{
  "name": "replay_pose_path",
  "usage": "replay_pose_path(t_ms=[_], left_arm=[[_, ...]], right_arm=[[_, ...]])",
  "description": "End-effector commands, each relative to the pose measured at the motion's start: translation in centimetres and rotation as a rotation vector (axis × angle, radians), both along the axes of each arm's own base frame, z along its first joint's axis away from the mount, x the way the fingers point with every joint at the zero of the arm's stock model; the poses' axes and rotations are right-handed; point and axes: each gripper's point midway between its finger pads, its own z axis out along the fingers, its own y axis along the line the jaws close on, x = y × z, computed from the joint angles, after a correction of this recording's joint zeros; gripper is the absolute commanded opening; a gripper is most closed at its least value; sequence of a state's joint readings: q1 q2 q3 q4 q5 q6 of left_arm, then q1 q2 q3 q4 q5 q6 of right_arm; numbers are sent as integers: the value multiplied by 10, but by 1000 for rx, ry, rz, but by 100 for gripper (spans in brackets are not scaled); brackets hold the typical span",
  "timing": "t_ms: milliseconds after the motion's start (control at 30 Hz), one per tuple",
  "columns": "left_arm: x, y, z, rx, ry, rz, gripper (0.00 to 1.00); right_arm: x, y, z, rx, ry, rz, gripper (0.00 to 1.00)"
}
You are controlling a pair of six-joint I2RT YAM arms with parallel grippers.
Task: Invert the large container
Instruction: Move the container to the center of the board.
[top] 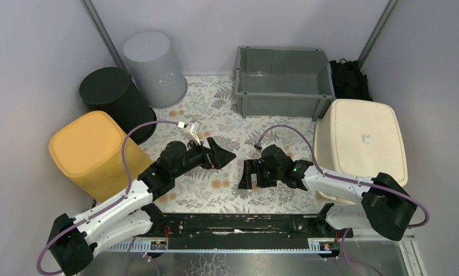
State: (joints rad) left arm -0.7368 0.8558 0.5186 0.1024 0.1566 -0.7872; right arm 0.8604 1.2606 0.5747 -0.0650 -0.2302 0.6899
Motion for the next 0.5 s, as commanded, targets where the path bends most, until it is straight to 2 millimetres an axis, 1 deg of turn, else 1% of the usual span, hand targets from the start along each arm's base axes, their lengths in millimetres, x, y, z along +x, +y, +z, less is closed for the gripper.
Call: replay_pose_path(t_ms=[0, 467], left_arm=[[1, 3, 4, -15, -12, 6, 100], [0, 4, 4, -10, -12, 4, 100]], right_arm=[[6, 16, 18, 62, -31, 21, 99], [5, 18, 16, 62, -22, 24, 99]])
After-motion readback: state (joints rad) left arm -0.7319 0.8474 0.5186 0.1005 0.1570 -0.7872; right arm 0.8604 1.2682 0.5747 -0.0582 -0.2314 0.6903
